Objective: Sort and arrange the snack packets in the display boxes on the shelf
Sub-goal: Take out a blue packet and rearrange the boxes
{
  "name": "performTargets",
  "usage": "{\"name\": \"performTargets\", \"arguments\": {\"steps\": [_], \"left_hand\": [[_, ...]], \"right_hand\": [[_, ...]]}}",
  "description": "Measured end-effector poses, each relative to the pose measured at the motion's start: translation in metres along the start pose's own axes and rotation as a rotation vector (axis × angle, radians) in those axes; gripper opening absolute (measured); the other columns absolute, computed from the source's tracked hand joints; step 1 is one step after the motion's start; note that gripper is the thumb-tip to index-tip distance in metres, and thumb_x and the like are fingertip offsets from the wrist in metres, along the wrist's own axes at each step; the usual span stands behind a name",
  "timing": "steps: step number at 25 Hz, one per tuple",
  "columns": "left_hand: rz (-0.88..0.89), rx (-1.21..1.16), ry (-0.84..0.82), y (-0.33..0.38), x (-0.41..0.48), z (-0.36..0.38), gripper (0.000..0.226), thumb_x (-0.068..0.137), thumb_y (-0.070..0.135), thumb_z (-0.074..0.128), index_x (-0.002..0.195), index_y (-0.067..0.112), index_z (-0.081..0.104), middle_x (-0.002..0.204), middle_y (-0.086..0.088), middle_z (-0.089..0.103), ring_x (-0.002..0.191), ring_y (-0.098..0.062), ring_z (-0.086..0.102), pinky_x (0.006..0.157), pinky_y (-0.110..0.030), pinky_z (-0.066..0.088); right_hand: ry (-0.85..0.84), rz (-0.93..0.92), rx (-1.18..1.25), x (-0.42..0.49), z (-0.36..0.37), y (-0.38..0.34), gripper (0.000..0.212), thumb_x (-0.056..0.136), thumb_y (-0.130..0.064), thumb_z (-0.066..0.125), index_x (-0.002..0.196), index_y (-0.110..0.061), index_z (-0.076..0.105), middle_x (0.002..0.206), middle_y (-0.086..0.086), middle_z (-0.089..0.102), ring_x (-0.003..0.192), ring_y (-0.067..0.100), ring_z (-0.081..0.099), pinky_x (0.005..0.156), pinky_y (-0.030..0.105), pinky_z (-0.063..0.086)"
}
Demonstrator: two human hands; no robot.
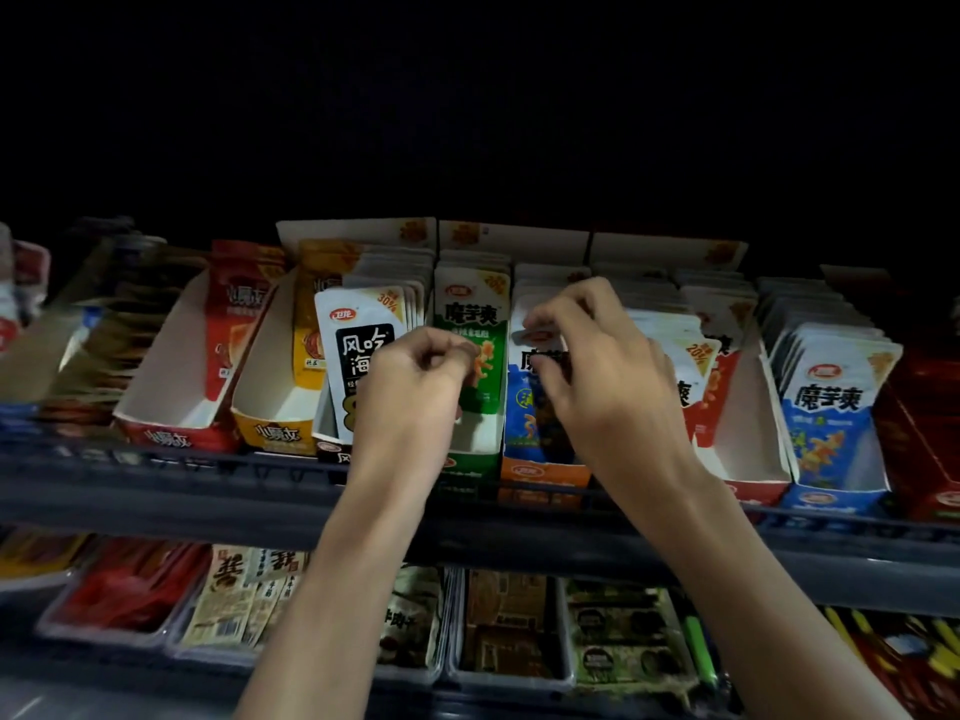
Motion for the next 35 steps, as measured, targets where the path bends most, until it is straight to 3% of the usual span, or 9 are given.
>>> {"name": "performTargets", "arguments": {"steps": [5, 10, 13, 16, 18, 21, 24, 28, 35], "left_hand": [[0.013, 0.024, -0.041, -0.003, 0.001, 0.004, 0.016, 0.091, 0.015, 0.062, 0.078, 0.024, 0.067, 0.078, 0.009, 0.066, 0.067, -0.007, 0.054, 0.062, -0.022, 0.038], [0.083, 0.1, -0.11, -0.01, 0.005, 0.012, 0.014, 0.084, 0.019, 0.074, 0.094, 0.028, 0.068, 0.081, 0.011, 0.065, 0.075, -0.007, 0.064, 0.06, -0.019, 0.05], [0.143, 0.215, -0.141, -0.009, 0.002, 0.017, 0.021, 0.082, 0.029, 0.076, 0.102, 0.031, 0.07, 0.095, 0.014, 0.068, 0.08, 0.002, 0.062, 0.058, -0.009, 0.045], [0.247, 0.113, -0.176, -0.003, -0.004, 0.017, 0.019, 0.084, 0.032, 0.072, 0.101, 0.024, 0.074, 0.098, 0.01, 0.072, 0.088, -0.005, 0.066, 0.079, -0.023, 0.054], [0.318, 0.012, -0.228, 0.006, -0.01, 0.017, 0.013, 0.085, 0.031, 0.069, 0.09, 0.021, 0.075, 0.086, 0.006, 0.075, 0.081, -0.012, 0.071, 0.074, -0.036, 0.057], [0.36, -0.121, -0.286, 0.016, -0.017, 0.019, 0.017, 0.082, 0.031, 0.065, 0.076, 0.019, 0.076, 0.073, 0.003, 0.074, 0.07, -0.011, 0.07, 0.062, -0.031, 0.056], [0.318, -0.163, -0.341, 0.014, -0.017, 0.022, 0.024, 0.081, 0.032, 0.063, 0.071, 0.012, 0.072, 0.068, -0.001, 0.07, 0.065, -0.013, 0.066, 0.056, -0.03, 0.051], [0.285, -0.181, -0.503, 0.015, -0.024, 0.033, 0.041, 0.089, 0.032, 0.061, 0.075, -0.006, 0.065, 0.072, -0.021, 0.067, 0.067, -0.025, 0.064, 0.059, -0.036, 0.049], [0.386, -0.119, -0.558, 0.018, -0.035, 0.053, 0.052, 0.093, 0.043, 0.055, 0.075, -0.005, 0.066, 0.072, -0.015, 0.072, 0.063, -0.023, 0.067, 0.056, -0.034, 0.047]], "right_hand": [[0.061, 0.017, 0.007, -0.001, -0.009, 0.008, 0.016, 0.095, -0.024, 0.062, 0.111, -0.023, 0.059, 0.11, -0.005, 0.057, 0.086, 0.023, 0.063, 0.072, 0.043, 0.052], [0.086, -0.036, 0.069, 0.0, -0.01, 0.009, 0.005, 0.095, -0.019, 0.061, 0.097, -0.018, 0.065, 0.097, -0.005, 0.063, 0.084, 0.02, 0.062, 0.07, 0.043, 0.051], [0.285, -0.146, 0.188, 0.001, -0.027, 0.005, 0.008, 0.093, -0.007, 0.062, 0.096, -0.012, 0.068, 0.096, -0.002, 0.065, 0.085, 0.01, 0.062, 0.07, 0.027, 0.052], [0.458, -0.191, 0.285, 0.002, -0.053, 0.0, 0.006, 0.094, -0.006, 0.064, 0.096, -0.006, 0.07, 0.096, 0.001, 0.067, 0.087, 0.007, 0.063, 0.074, 0.019, 0.05], [0.506, -0.118, 0.429, 0.003, -0.066, 0.001, 0.006, 0.095, -0.011, 0.065, 0.099, -0.008, 0.068, 0.09, 0.0, 0.067, 0.077, 0.012, 0.063, 0.066, 0.027, 0.052], [0.425, 0.198, 0.822, 0.0, -0.072, 0.011, 0.012, 0.095, -0.015, 0.064, 0.104, -0.009, 0.062, 0.074, -0.008, 0.065, 0.058, 0.005, 0.059, 0.051, 0.024, 0.047], [0.171, 0.492, 1.079, -0.006, -0.065, 0.019, 0.02, 0.098, -0.025, 0.059, 0.082, -0.013, 0.061, 0.051, -0.01, 0.055, 0.042, 0.001, 0.042, 0.048, 0.019, 0.036], [0.136, 0.55, 1.167, -0.012, -0.073, 0.024, 0.025, 0.098, -0.019, 0.056, 0.075, -0.01, 0.059, 0.048, -0.01, 0.059, 0.035, -0.002, 0.048, 0.039, 0.008, 0.035], [0.156, 0.58, 1.251, -0.022, -0.082, 0.037, 0.028, 0.1, -0.018, 0.052, 0.076, -0.005, 0.058, 0.047, -0.007, 0.06, 0.034, 0.0, 0.052, 0.036, 0.01, 0.037]]}}
Point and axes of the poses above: each hand's wrist, its own x-axis towards the middle knuckle, its own z-axis out of the palm, y = z × x, the point moved 2 cm from there along x, towards the middle knuckle
